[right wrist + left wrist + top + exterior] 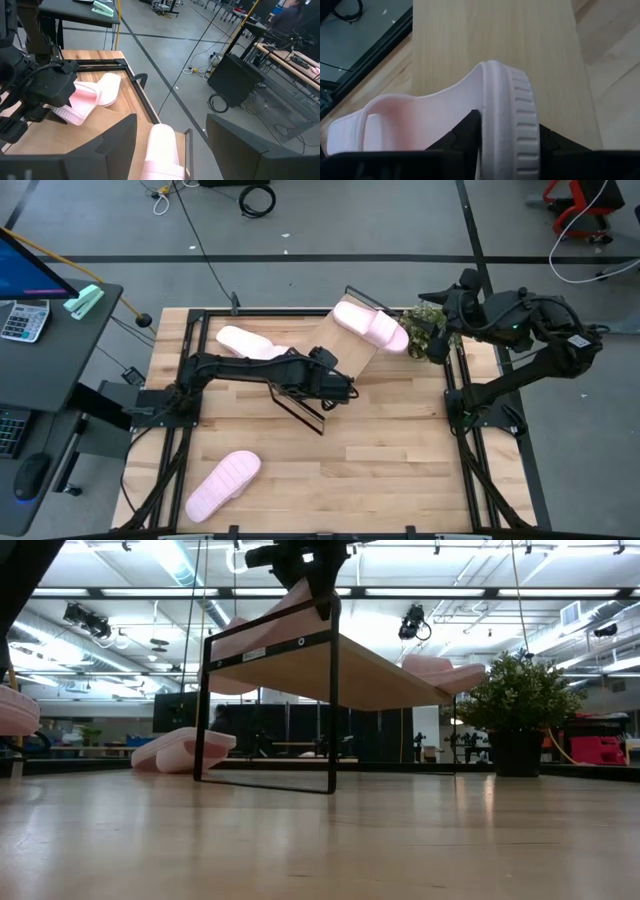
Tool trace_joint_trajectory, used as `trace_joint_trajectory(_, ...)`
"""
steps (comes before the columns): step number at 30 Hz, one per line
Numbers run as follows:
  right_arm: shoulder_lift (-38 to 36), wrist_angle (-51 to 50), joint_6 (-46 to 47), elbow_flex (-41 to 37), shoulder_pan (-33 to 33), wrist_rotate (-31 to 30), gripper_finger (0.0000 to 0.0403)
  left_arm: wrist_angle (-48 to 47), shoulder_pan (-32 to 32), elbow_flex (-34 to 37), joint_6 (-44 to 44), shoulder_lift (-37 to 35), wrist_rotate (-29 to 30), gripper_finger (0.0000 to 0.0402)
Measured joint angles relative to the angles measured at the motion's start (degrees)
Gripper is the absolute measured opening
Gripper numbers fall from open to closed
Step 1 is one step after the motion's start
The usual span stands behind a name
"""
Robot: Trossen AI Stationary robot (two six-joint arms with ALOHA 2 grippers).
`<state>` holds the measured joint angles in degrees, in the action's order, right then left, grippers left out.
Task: Pick and place slides into the shelf
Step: Put the top right pink slide on the shelf
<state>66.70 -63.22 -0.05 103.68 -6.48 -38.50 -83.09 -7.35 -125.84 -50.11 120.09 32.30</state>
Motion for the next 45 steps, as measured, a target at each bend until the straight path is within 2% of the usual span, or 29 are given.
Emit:
trace_joint_trajectory(5, 0.01, 0.00, 0.00, 0.00, 0.00, -0.01, 0.0244, 0.71, 0.00, 0.00, 0.12, 0.00, -0.64, 0.0136)
trace_joint_trajectory(17, 0.02, -0.05, -0.04, 0.00, 0.00, -0.02, 0.0244, 9.42, 0.00, 0.02, 0.17, 0.00, -7.87, 0.0186)
trace_joint_trajectory(36, 0.02, -0.52, -0.09, 0.00, 0.00, -0.01, 0.0244, 13.20, -0.03, 1.78, 0.24, 1.50, -10.17, 0.0251)
trace_joint_trajectory(45, 0.02, -1.20, -0.09, 0.00, 0.00, -0.03, 0.0244, 16.84, -0.04, 1.75, 0.26, 4.04, -12.73, 0.0259)
